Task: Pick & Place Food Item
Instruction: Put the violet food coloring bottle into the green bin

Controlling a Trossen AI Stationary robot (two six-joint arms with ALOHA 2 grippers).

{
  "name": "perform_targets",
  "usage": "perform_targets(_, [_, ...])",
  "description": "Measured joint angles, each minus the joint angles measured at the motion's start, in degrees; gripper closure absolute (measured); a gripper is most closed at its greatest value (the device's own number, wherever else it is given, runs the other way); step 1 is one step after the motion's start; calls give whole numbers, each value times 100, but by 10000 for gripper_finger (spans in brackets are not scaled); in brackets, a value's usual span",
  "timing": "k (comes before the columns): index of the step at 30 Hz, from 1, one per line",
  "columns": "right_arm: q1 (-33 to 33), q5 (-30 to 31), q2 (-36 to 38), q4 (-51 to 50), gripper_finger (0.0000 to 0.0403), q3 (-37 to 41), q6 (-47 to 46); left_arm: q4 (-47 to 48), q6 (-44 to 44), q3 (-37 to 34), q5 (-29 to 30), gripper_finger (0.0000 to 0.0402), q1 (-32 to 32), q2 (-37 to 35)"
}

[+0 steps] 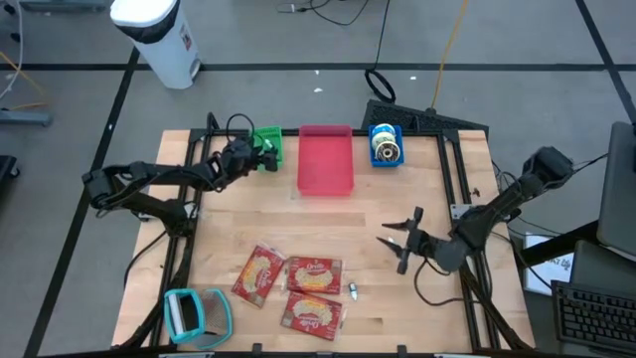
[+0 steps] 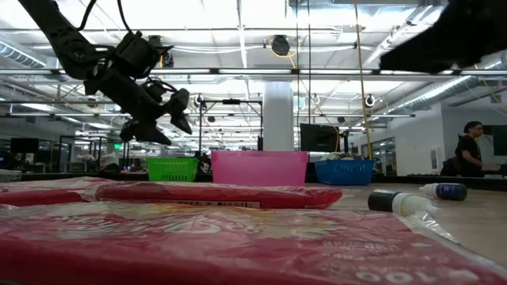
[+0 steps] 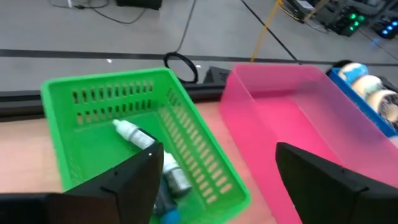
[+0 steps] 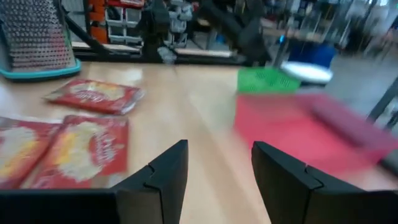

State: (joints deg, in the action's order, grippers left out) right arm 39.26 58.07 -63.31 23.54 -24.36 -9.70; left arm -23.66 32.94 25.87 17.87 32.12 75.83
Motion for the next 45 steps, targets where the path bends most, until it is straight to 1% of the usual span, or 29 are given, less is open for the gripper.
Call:
perform_targets(3, [270, 14, -2, -721, 233, -24, -1264, 36, -23, 0, 3, 85, -123, 0])
perform_targets(5, [426, -188, 0, -1365, 233, -24, -2233, 35, -50, 0, 6, 86, -182, 2])
perform_targets(8, [499, -972, -4, -2437, 234, -24, -3942, 35, -103, 0, 15, 89, -257, 2])
perform_targets(10, [485, -1548, -4, -3058, 234, -24, -4896, 35, -104, 0, 17, 92, -288, 2])
perform_targets(12, [444, -1913, -7, -3586, 234, -24, -5482, 35, -91, 0, 28, 93, -305, 2])
perform_targets(14, [388, -2020, -15, -3923, 234, -24, -5758, 33, -86, 1, 52, 92, -306, 2])
perform_targets(17, [239, -2217, -31, -4123, 234, -21, -5838, 33, -79, 2, 68, 89, -304, 2])
perform_targets(20, [87, -2361, -160, -4135, 234, -21, -5694, 33, -77, 2, 70, 92, -331, 2])
perform_targets(24, [-163, -2676, -574, -3999, 234, -21, -5423, 31, -77, 2, 68, 98, -356, 2])
perform_targets(28, [-363, -2824, -1028, -3594, 235, -21, -5133, 29, -75, 2, 68, 100, -354, 2])
perform_targets(32, [-481, -2837, -1382, -3190, 235, -32, -4771, 28, -74, 2, 68, 97, -354, 2])
perform_targets(36, [-483, -2807, -1541, -3109, 236, -39, -4480, 31, -73, 2, 68, 98, -354, 2])
perform_targets(40, [-483, -2871, -1558, -3103, 253, -39, -4186, 93, -64, 2, 66, 103, -365, 2])
perform_targets(45, [-483, -2933, -1565, -3088, 302, -37, -3844, 126, 15, 2, 63, 99, -443, 2])
